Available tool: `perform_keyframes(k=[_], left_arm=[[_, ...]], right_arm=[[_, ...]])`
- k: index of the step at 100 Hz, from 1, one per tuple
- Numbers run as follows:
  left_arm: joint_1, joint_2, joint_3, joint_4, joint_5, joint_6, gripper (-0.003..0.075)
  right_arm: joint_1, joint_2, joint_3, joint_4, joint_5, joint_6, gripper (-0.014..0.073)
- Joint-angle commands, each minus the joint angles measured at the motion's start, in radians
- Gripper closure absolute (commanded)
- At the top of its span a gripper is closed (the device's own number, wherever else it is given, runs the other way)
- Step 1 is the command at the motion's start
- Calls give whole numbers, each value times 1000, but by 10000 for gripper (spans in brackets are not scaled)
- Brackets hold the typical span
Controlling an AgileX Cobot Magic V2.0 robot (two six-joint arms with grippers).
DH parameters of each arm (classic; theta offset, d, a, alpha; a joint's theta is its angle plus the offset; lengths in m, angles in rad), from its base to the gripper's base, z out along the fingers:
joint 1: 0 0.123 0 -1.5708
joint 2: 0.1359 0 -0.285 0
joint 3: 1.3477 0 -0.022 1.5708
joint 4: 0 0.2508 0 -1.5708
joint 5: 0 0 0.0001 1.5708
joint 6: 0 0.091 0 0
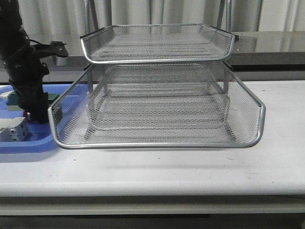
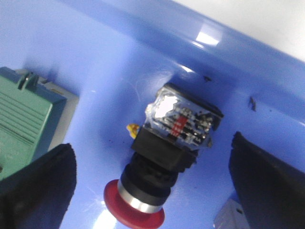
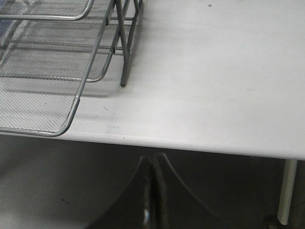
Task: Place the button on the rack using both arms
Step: 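Lower the left gripper onto the red push button in the blue tray and grasp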
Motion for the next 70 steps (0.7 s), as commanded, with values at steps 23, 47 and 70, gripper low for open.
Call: perform_keyframes(k=[23, 47, 70], left_arm=[[-6, -44, -30, -42, -33, 19, 104], [-6, -21, -30, -49, -30, 19, 104], [-6, -15, -30, -69, -32, 21, 131]], right_arm=[[-8, 11, -33, -4, -63, 0, 663], [-8, 11, -33, -4, -63, 0, 663], [-8, 11, -33, -4, -62, 0, 663]])
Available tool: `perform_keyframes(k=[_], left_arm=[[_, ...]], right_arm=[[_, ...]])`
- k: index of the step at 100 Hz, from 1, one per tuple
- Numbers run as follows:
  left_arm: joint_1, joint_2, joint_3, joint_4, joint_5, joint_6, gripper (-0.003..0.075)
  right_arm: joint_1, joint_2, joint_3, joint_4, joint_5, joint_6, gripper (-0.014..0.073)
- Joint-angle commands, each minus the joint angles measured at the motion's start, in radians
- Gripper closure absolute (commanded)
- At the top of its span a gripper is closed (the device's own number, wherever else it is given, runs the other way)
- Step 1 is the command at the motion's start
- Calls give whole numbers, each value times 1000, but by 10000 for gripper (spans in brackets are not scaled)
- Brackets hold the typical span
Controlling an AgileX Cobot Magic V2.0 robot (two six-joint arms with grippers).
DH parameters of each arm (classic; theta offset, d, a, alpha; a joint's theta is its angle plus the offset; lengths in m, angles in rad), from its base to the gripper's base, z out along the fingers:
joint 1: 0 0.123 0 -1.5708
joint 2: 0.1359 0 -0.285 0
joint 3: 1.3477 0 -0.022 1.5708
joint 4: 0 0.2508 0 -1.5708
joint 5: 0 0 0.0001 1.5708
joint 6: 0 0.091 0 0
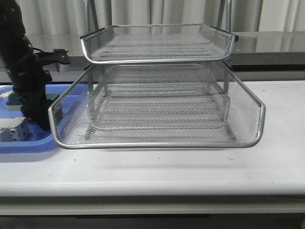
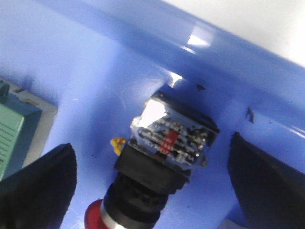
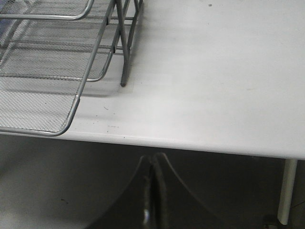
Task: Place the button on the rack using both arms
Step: 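Lower the left gripper onto the red push button in the blue tray and grasp, then lift the red push button and carry it over the pulled-out wire tray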
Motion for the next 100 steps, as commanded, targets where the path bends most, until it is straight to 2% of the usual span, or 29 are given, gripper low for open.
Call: perform_keyframes(k=[1, 10, 29, 42, 48, 52, 84, 100], left_arm=[[-6, -53, -26, -33, -26, 1, 141], [-6, -53, -26, -34, -28, 1, 236], [-6, -53, -26, -34, -44, 1, 532], [-6, -53, -26, -34, -42, 1, 680], [-6, -60, -26, -34, -38, 1, 721], [-6, -66, -26, -34, -30, 1, 741], [-3, -162, -28, -34, 82, -6, 740], [-3, -225, -34, -32, 187, -15, 740]], right_arm=[[-8, 11, -33, -4, -62, 0, 663], [-8, 11, -33, -4, -62, 0, 663], [-8, 11, -33, -4, -62, 0, 663], [-8, 11, -33, -4, -62, 0, 663], [-8, 11, -33, -4, -62, 0, 663], [-8, 11, -33, -4, -62, 0, 663], [-8, 11, -33, -4, -62, 0, 663], [-8, 11, -33, -4, -62, 0, 663]])
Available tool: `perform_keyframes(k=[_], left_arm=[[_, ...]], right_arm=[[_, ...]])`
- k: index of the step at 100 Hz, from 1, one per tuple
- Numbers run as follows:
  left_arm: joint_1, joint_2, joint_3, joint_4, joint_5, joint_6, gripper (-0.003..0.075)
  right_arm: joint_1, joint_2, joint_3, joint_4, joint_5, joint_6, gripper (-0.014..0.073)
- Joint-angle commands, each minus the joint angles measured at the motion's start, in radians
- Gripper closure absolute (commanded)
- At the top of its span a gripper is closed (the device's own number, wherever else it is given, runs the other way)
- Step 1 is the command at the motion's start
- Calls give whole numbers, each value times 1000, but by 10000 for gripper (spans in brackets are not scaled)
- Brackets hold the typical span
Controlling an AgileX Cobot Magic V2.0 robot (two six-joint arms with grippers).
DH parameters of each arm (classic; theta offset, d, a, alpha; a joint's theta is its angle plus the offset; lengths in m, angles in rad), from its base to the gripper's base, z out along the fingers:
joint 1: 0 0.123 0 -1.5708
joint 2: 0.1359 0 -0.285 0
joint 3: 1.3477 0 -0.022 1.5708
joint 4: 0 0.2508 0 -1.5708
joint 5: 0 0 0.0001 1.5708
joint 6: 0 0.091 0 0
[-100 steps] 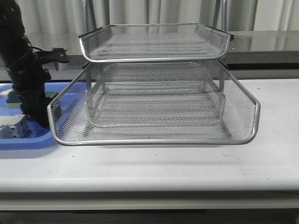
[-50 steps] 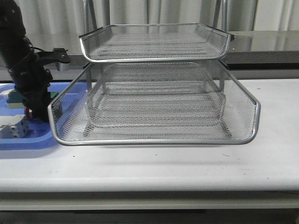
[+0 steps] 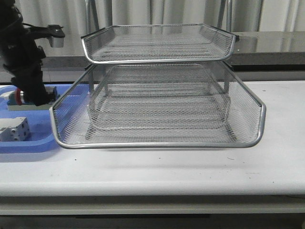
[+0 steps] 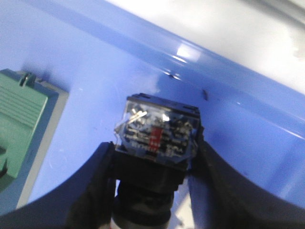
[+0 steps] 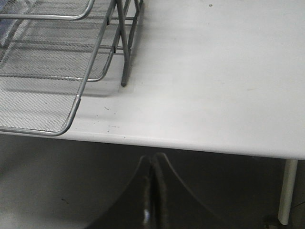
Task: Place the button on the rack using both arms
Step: 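Lift the red push button and carry it over the pulled-out wire tray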
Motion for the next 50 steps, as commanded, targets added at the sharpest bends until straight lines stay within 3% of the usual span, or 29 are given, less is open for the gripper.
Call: perform_keyframes(k=[1, 28, 50], left_arm=[[-3, -99, -34, -17, 57, -23, 740], [-3, -185, -42, -21, 249, -36, 740], [-5, -258, -42, -35, 247, -148, 740]], right_arm=[[-8, 11, -33, -4, -62, 0, 663], [-8, 11, -33, -4, -62, 0, 663], [-8, 11, -33, -4, -62, 0, 663]])
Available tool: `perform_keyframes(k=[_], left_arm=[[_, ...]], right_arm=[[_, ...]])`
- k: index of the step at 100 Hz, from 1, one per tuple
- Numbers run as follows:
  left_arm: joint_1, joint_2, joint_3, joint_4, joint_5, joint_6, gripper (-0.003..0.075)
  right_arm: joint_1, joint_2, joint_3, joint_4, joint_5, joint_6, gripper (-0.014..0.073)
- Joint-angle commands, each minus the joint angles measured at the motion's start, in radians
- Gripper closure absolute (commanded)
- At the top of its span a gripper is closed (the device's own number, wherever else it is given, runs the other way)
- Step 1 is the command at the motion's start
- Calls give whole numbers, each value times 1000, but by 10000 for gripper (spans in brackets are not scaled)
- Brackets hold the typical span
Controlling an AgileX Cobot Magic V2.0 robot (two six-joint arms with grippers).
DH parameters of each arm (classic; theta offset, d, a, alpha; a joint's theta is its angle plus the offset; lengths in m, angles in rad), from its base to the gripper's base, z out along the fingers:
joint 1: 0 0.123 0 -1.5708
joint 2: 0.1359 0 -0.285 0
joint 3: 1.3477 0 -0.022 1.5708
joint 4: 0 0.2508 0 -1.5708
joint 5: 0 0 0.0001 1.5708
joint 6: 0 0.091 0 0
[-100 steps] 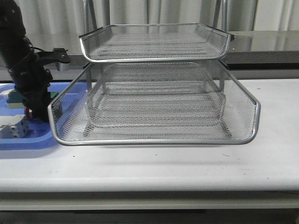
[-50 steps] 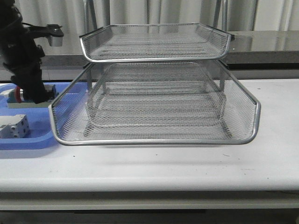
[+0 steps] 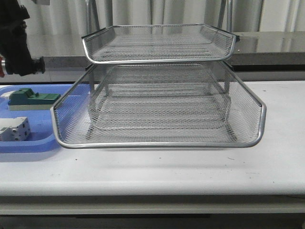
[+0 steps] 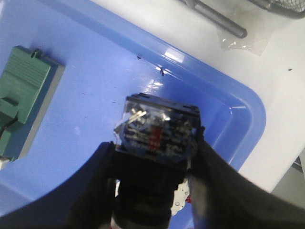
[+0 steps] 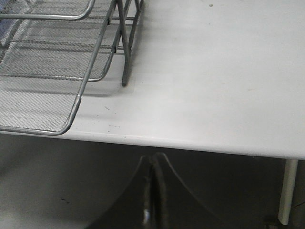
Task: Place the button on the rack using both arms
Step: 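Lift the red push button and carry it over the pulled-out wire tray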
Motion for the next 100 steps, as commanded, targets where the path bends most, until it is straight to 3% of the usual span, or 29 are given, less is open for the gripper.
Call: perform_keyframes(k=[1, 32, 73, 100], left_arm=[[-5, -94, -31, -31, 52, -54, 740], [-93, -246, 66, -31, 52, -133, 740], [-401, -318, 187, -73, 52, -199, 740], [-563, -253, 187, -77, -128, -199, 740]], right_arm=[[-8, 11, -33, -4, -62, 0, 663], [-8, 11, -33, -4, -62, 0, 663], [-8, 11, -33, -4, -62, 0, 663], [-8, 11, -33, -4, -62, 0, 663]])
